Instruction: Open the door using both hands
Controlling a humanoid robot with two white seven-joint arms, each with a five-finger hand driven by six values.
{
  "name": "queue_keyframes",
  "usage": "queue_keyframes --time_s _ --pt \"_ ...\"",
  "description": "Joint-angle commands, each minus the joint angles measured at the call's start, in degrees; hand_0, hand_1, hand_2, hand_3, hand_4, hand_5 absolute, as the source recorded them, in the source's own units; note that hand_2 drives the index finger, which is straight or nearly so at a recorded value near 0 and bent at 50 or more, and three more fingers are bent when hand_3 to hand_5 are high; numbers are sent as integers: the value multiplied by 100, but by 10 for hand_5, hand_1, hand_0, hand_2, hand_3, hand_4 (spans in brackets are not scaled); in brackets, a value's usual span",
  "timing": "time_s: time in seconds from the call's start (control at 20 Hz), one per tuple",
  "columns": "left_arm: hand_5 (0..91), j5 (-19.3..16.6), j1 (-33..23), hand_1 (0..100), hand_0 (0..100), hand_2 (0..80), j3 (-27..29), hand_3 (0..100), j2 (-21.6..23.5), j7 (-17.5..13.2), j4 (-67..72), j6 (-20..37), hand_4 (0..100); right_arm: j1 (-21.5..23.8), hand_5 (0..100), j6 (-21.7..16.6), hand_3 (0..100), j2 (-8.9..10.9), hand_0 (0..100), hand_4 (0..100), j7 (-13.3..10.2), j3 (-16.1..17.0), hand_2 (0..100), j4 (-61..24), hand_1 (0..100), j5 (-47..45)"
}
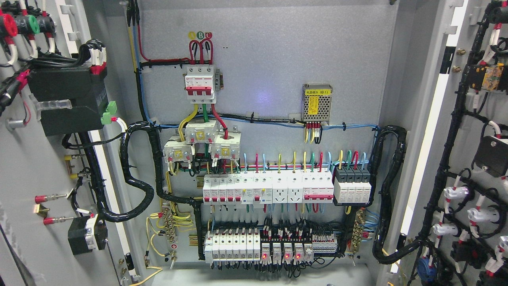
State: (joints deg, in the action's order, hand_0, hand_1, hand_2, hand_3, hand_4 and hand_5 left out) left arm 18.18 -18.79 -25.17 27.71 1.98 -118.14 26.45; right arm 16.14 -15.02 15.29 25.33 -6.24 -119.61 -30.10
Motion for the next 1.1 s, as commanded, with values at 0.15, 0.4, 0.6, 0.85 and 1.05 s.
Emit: queue_keyframes --time_s 0.15,0.4,0.6,0.85,1.05 --pt "0 1 68 0 0 0 661 0 -758 5 -113 71 0 179 0 -658 0 -9 191 0 -11 325 0 -9 0 -5" --pt "0 19 68 0 0 0 925 0 -820 13 -113 220 0 188 0 -994 0 -44 191 0 -19 492 0 -9 0 -22" --pt "0 19 68 0 0 0 961 0 -820 13 -113 387 0 249 0 -1003 0 -61 191 0 -19 720 0 -9 0 -40" --pt "0 36 77 0 0 0 1171 0 -794 13 -113 396 0 249 0 -1003 0 -88 191 0 -19 905 0 -9 0 -48" --pt "0 54 25 0 0 0 1242 0 -759 22 -113 396 0 258 0 -994 0 -149 191 0 -19 984 0 -9 0 -66"
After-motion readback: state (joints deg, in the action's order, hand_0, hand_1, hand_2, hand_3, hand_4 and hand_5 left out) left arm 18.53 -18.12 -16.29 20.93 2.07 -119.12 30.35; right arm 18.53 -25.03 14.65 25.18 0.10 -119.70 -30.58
